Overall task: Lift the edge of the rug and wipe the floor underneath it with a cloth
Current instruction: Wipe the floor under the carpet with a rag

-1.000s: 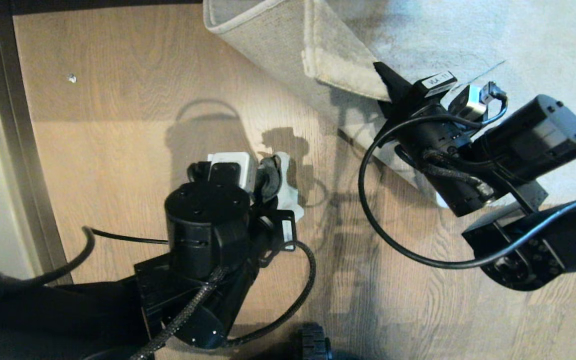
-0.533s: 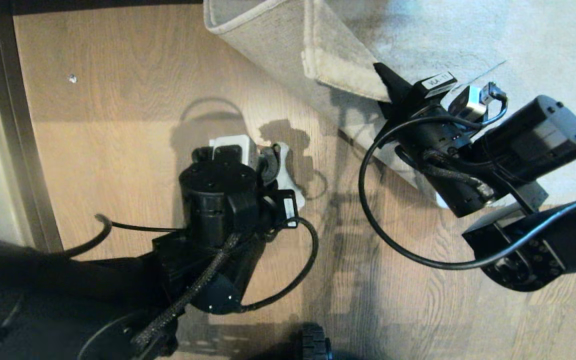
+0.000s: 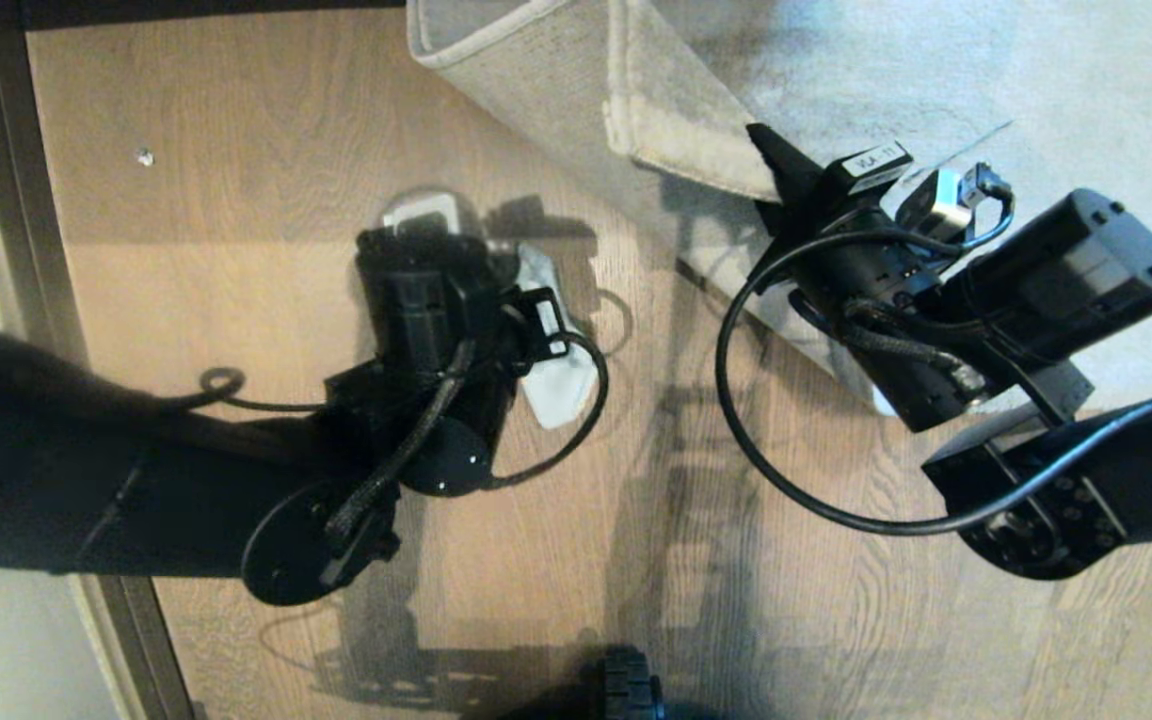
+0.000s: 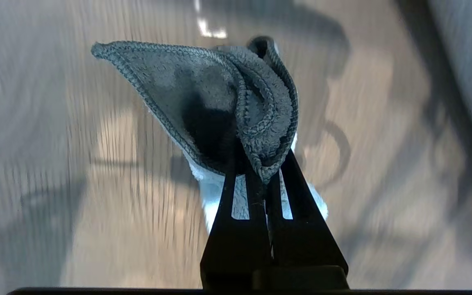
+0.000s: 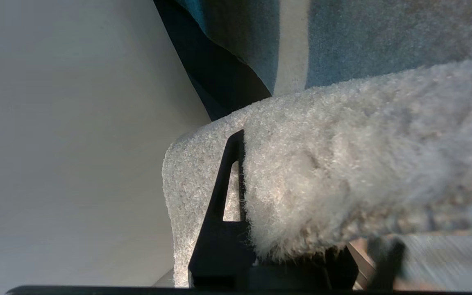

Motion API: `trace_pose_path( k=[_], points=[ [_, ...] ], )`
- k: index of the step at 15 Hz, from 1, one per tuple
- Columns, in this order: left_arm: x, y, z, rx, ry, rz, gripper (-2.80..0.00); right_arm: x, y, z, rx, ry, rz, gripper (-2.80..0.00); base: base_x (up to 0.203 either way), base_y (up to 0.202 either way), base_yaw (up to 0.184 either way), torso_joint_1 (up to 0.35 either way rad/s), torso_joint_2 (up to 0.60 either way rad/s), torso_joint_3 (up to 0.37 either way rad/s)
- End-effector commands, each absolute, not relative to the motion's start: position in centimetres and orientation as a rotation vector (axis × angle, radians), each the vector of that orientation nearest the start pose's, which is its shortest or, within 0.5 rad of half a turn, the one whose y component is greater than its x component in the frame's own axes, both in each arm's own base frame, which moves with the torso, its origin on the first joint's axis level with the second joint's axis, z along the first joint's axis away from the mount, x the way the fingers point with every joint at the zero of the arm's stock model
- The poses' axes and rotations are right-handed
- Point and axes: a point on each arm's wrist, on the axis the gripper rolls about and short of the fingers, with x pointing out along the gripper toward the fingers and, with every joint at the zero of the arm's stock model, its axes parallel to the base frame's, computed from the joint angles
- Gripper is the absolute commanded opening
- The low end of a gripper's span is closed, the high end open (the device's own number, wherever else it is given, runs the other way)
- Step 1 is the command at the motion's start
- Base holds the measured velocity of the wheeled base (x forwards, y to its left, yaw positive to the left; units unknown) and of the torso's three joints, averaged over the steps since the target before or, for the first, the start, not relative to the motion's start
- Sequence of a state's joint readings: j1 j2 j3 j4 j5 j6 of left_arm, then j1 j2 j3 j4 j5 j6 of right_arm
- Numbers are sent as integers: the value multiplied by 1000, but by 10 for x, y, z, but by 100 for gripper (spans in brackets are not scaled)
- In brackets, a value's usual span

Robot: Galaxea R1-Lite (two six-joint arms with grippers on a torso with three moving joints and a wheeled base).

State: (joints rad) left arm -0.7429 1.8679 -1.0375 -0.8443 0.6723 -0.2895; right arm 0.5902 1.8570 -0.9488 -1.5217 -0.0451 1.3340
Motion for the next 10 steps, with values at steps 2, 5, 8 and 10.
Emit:
trace_pose_path(
  k=[2, 5, 8, 10],
  points=[
    [295, -229, 227, -350, -67, -30, -280, 277, 184, 258, 1466, -185, 882, -280, 0, 0, 0, 0, 0, 0],
    [312, -217, 247, -393, -134, 13, -280, 277, 184, 258, 1466, -185, 882, -280, 0, 0, 0, 0, 0, 0],
    [324, -194, 257, -406, -173, 75, -280, 277, 184, 257, 1465, -182, 882, -280, 0, 0, 0, 0, 0, 0],
    [329, -175, 265, -426, -221, 119, -280, 277, 184, 258, 1465, -184, 883, -280, 0, 0, 0, 0, 0, 0]
  ],
)
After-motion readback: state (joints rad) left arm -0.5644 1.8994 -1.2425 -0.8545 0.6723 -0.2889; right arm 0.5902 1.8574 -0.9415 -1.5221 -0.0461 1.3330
